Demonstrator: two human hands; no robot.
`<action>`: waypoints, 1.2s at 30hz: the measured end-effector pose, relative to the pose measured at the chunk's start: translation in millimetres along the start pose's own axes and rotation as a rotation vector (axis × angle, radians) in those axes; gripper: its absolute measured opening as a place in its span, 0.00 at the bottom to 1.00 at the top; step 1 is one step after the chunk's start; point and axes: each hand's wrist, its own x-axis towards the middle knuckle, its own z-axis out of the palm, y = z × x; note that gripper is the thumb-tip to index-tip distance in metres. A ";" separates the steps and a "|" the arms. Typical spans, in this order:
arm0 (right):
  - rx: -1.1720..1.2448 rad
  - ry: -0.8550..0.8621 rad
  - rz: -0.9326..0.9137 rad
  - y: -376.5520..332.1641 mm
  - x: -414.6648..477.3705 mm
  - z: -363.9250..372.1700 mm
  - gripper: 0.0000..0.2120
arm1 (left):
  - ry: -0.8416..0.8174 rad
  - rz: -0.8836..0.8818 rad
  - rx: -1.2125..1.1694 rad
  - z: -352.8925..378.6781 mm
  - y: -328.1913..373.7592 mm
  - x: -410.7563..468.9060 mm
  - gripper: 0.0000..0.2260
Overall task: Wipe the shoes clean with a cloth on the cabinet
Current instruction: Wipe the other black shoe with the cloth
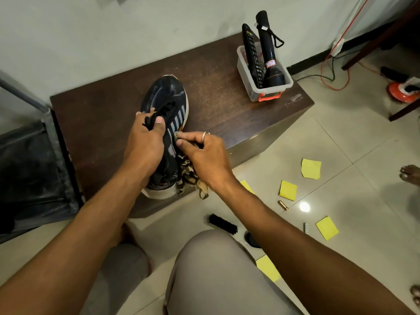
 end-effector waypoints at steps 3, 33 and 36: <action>-0.053 -0.020 -0.009 3.6 -19.5 -0.1 0.11 | -0.015 0.023 -0.007 -0.2 -0.8 -3.0 0.22; -0.382 -0.174 -0.297 -11.2 -16.5 -4.6 0.09 | -0.137 0.100 -0.072 -8.0 1.1 1.7 0.10; -0.378 -0.005 -0.336 -14.9 7.2 3.6 0.09 | -0.103 0.091 -0.100 -6.6 2.0 1.3 0.11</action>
